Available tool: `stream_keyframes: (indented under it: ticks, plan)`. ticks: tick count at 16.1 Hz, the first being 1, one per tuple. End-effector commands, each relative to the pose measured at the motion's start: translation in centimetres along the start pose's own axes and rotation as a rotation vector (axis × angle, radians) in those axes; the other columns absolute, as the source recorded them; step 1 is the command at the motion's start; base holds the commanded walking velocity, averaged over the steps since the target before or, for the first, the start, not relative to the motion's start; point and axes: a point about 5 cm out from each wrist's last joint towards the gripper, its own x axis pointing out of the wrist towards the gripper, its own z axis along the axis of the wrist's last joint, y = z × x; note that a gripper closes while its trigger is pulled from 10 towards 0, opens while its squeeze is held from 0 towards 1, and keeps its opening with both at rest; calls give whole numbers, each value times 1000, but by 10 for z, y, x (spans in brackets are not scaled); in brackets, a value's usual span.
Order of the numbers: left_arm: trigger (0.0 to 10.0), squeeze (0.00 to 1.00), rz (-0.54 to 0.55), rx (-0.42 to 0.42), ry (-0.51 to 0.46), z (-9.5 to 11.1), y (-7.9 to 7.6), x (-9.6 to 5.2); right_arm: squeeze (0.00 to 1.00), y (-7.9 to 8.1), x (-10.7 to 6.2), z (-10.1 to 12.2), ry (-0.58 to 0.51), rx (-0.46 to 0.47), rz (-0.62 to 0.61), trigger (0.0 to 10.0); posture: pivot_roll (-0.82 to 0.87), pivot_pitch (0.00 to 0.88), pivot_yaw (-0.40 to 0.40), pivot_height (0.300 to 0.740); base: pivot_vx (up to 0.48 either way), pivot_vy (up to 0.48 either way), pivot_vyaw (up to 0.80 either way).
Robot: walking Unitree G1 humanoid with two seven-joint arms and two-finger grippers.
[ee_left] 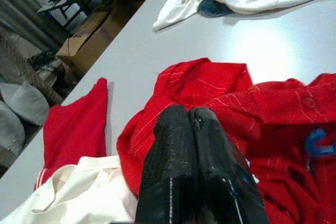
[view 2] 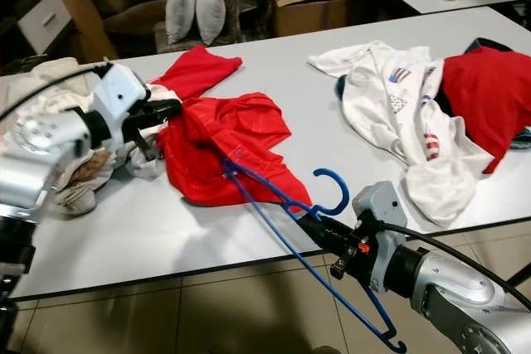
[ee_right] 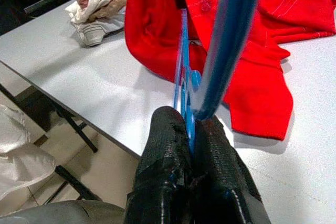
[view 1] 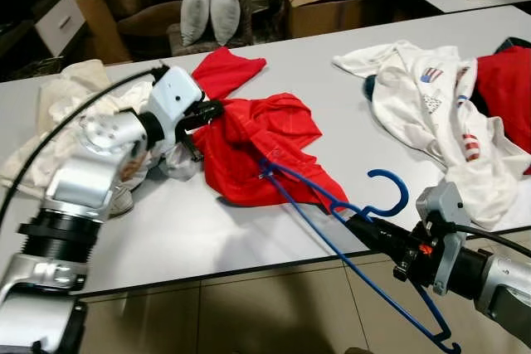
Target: Hang hanger
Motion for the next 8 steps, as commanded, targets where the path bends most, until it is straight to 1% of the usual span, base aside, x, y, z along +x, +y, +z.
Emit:
stream_keyframes:
  ticks: [1,2,3,5,6,7,8]
  plan:
    - [0,0,-26,18,-25,12,4,-5,0,-3,0,2,-3,11,-24,10000,-215,0,131,740,0,0,0]
    - [0,0,-46,18,-31,14,2,-6,0,-5,0,2,0,18,-37,10000,-214,0,130,740,0,0,0]
    - [0,0,-68,13,-37,17,0,-6,0,-11,0,0,0,44,-87,10000,-215,0,130,740,0,0,0]
    - [0,0,-49,4,-52,20,3,-7,0,-20,1,-2,-3,91,-167,10000,-215,0,131,740,0,0,0]
    - [0,0,-30,-9,-65,22,5,-6,0,-28,0,0,-21,85,-239,10000,-215,0,131,740,0,0,0]
    - [0,0,-18,-18,-73,23,7,-6,0,-37,-1,7,-82,108,-303,10000,-215,0,132,740,0,0,0]
    - [0,0,-23,-23,-70,23,7,-6,0,-39,-2,15,-135,107,-306,10000,-216,0,134,740,0,0,0]
